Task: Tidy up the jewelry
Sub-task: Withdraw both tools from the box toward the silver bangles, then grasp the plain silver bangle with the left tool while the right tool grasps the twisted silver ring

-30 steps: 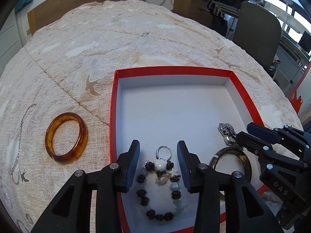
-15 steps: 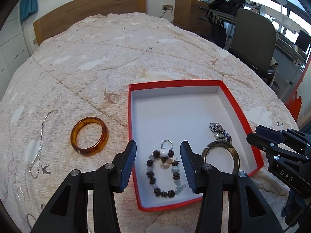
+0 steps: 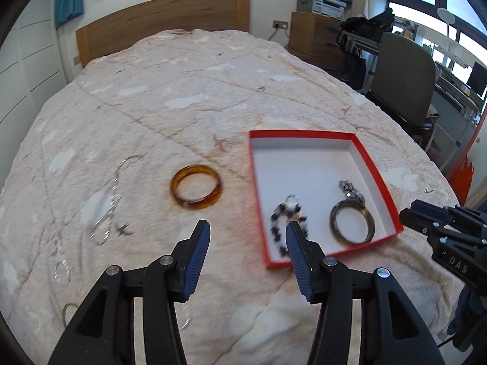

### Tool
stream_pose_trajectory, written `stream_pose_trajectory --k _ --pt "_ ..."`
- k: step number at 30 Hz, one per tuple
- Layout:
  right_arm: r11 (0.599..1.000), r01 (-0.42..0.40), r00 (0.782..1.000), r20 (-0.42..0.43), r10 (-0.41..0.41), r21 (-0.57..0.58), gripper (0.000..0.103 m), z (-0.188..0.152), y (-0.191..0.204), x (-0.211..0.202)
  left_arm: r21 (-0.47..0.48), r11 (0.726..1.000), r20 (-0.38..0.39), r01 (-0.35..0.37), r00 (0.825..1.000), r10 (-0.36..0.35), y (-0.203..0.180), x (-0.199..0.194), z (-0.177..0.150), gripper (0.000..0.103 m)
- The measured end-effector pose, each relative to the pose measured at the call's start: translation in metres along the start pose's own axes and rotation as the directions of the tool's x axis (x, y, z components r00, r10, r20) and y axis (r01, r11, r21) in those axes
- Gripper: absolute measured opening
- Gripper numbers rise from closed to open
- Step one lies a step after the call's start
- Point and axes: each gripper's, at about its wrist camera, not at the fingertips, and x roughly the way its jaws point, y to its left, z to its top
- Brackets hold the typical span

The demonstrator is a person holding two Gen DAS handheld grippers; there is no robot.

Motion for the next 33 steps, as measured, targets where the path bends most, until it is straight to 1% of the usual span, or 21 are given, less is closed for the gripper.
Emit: stream_pose_trajectory --k 5,9,11,14,15,17,20,24,27,30,33 --pt "0.998 -0.059 0.998 0.007 0.06 -0.037 0.026 -0.01 0.04 -0.021 -0.047 0.997 -0.031 -0.058 0.998 0.057 0.045 -0.035 -0.034 0.052" --pt "0.992 -0.114 0.993 0.004 0.115 -0.053 0.026 -0.017 0.073 -0.03 -0.109 0.986 -0.041 -0.125 0.992 0.121 0.095 -0.064 -0.064 0.052" --pt "0.989 -0.132 0.991 0.0 0.133 -0.069 0.026 -0.022 0.089 -0.033 -0.142 0.976 -0.045 -0.165 0.986 0.16 0.122 -0.079 -0.08 0.052" --pt "0.981 -0.171 0.985 -0.019 0.17 -0.091 0.026 -0.03 0.114 -0.034 -0.197 0.959 -0.054 -0.202 0.979 0.195 0.159 -0.095 -0.104 0.052" --pt "0.978 -0.183 0.983 -0.028 0.181 -0.097 0.026 -0.034 0.121 -0.033 -0.218 0.953 -0.06 -0.211 0.977 0.202 0.172 -0.098 -0.112 0.052" --pt "0.972 -0.207 0.978 -0.049 0.202 -0.108 0.026 -0.039 0.137 -0.029 -0.25 0.946 -0.067 -0.207 0.978 0.196 0.19 -0.102 -0.124 0.052" --pt "0.962 -0.239 0.97 -0.084 0.229 -0.134 0.026 -0.045 0.159 -0.019 -0.275 0.94 -0.078 -0.203 0.979 0.189 0.209 -0.098 -0.137 0.051" --pt "0.949 -0.268 0.96 -0.131 0.249 -0.165 0.026 -0.05 0.184 -0.001 -0.294 0.94 -0.087 -0.173 0.984 0.154 0.224 -0.081 -0.143 0.05" --pt "0.943 -0.277 0.955 -0.159 0.25 -0.186 0.026 -0.048 0.199 0.018 -0.308 0.936 -0.111 -0.167 0.984 0.14 0.236 -0.063 -0.146 0.046" --pt "0.94 -0.284 0.95 -0.186 0.25 -0.19 0.026 -0.043 0.206 0.039 -0.314 0.935 -0.141 -0.166 0.982 0.127 0.245 -0.044 -0.147 0.037" --pt "0.938 -0.291 0.945 -0.208 0.252 -0.19 0.026 -0.038 0.212 0.059 -0.314 0.933 -0.168 -0.176 0.977 0.128 0.253 -0.027 -0.147 0.034"
